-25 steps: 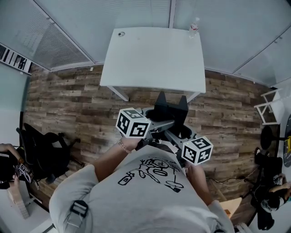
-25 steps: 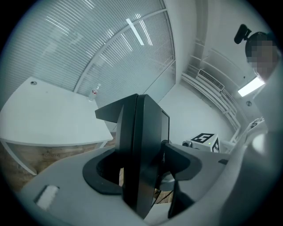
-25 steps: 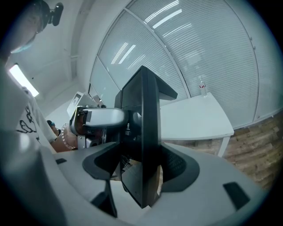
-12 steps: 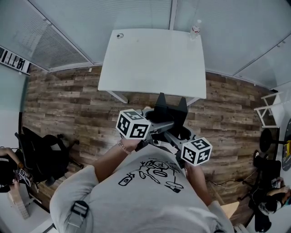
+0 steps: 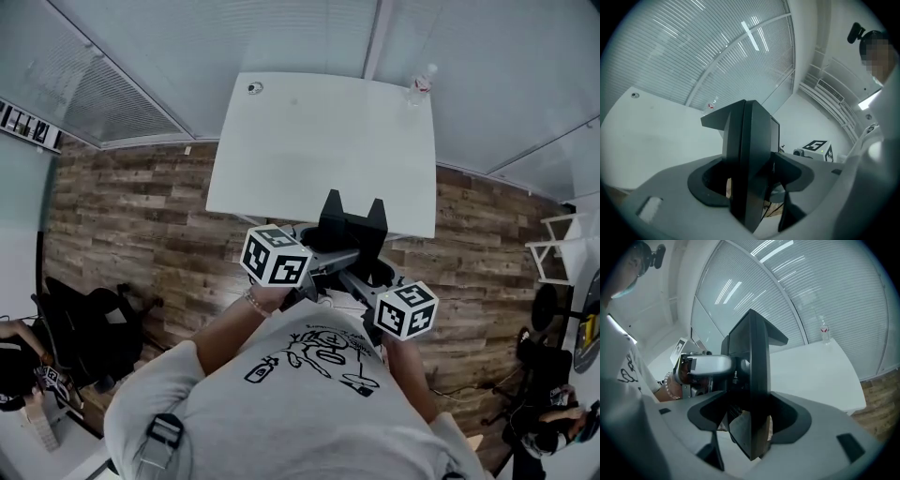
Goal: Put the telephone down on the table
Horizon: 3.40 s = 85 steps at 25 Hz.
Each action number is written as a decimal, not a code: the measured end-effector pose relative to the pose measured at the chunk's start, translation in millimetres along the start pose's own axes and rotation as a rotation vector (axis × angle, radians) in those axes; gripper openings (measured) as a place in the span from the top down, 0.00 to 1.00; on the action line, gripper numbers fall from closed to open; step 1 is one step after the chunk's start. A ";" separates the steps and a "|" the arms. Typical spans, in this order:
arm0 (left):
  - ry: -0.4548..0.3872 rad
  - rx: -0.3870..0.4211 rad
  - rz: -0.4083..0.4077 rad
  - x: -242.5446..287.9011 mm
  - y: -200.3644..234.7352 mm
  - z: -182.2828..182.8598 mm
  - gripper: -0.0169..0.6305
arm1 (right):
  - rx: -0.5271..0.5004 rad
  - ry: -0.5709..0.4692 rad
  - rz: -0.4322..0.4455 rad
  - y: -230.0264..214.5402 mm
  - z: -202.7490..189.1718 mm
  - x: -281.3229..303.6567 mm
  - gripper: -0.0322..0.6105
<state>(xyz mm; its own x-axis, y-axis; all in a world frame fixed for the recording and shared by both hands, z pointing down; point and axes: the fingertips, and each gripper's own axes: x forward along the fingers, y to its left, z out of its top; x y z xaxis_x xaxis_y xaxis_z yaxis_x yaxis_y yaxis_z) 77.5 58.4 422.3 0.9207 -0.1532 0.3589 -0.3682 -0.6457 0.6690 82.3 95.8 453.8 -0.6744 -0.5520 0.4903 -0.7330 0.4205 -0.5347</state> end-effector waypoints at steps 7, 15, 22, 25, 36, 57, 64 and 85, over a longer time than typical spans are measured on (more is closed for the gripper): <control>-0.013 0.000 0.002 -11.7 62.2 65.9 0.51 | -0.014 0.005 0.003 -15.9 65.2 62.3 0.53; -0.014 0.002 -0.016 -9.0 116.5 126.2 0.51 | -0.017 0.004 -0.014 -41.4 123.9 112.3 0.53; -0.006 0.011 -0.023 -8.0 141.1 153.0 0.51 | -0.012 -0.005 -0.022 -52.3 149.7 135.3 0.53; 0.000 0.008 -0.021 -4.1 145.0 157.5 0.51 | -0.005 -0.003 -0.021 -57.5 153.7 137.8 0.53; -0.003 -0.017 -0.014 16.0 137.7 161.2 0.51 | -0.001 0.019 -0.009 -73.7 157.0 122.9 0.53; 0.069 -0.106 -0.013 41.9 164.6 124.0 0.51 | 0.087 0.093 -0.001 -101.4 117.9 135.9 0.53; 0.084 -0.111 -0.023 57.7 175.8 111.2 0.51 | 0.090 0.105 -0.009 -119.4 104.1 141.2 0.53; 0.089 -0.120 -0.061 119.4 227.3 86.9 0.51 | 0.104 0.097 -0.055 -192.9 75.8 165.4 0.53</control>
<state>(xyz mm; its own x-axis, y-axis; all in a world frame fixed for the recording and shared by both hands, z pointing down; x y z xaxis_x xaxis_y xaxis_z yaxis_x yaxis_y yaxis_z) 114.9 -171.7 560.7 0.9286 -0.0465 0.3680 -0.3300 -0.5567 0.7623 118.9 -131.2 585.9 -0.6428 -0.4976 0.5824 -0.7591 0.3116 -0.5715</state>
